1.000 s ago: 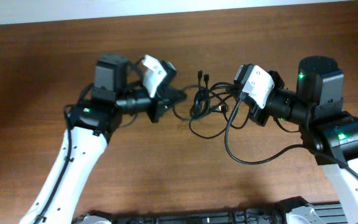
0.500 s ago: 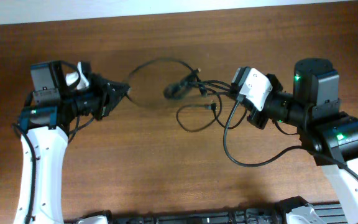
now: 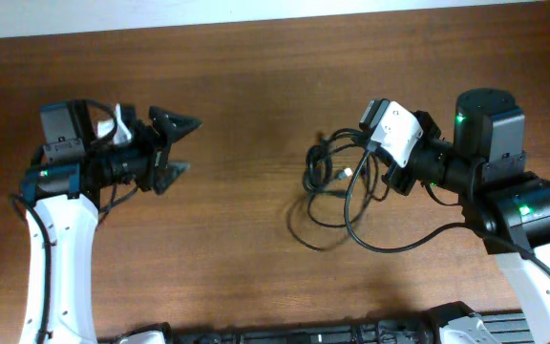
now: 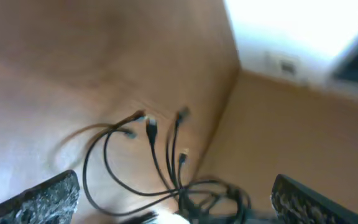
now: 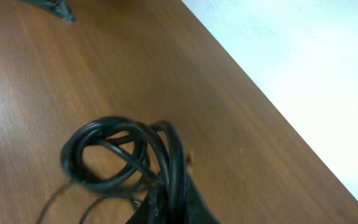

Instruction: Untangle cables

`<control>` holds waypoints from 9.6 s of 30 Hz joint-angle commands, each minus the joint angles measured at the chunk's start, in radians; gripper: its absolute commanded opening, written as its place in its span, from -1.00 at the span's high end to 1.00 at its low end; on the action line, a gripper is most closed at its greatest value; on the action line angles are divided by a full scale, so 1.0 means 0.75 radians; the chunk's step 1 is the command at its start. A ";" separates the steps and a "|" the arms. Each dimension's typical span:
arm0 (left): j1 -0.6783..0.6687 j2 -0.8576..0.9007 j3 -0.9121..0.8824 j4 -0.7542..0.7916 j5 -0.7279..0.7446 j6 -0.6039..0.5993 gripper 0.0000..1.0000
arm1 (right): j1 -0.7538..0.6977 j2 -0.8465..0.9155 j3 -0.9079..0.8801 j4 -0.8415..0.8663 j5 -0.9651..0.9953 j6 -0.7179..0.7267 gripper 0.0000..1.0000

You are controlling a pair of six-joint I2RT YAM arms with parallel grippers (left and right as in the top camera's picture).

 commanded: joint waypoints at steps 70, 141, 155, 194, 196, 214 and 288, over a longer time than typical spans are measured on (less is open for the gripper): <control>-0.609 -0.216 0.006 0.538 0.067 1.490 0.89 | -0.006 -0.195 0.033 0.020 -0.278 -0.301 -0.98; -1.316 0.300 0.005 0.009 -0.694 1.071 -0.79 | -0.704 0.051 0.033 -0.242 0.274 0.718 -0.66; -1.503 0.518 0.005 0.018 -1.062 0.811 -0.08 | -0.740 0.125 0.032 -0.251 0.274 0.719 -0.58; -0.938 -0.102 0.184 0.043 -0.255 1.781 0.88 | -0.528 0.063 0.033 -0.561 -0.955 -0.626 -0.54; -0.938 -0.102 0.184 0.043 -0.258 1.798 0.88 | -0.460 0.049 0.033 -0.557 -0.952 -0.725 -0.54; -0.940 -0.101 0.184 -0.091 -0.174 1.943 0.72 | -0.107 0.034 0.033 -0.563 -0.647 -0.920 -0.24; -1.173 -0.288 -0.128 0.238 -0.986 1.510 0.46 | -0.529 0.115 0.031 -0.632 -0.472 -0.277 -0.53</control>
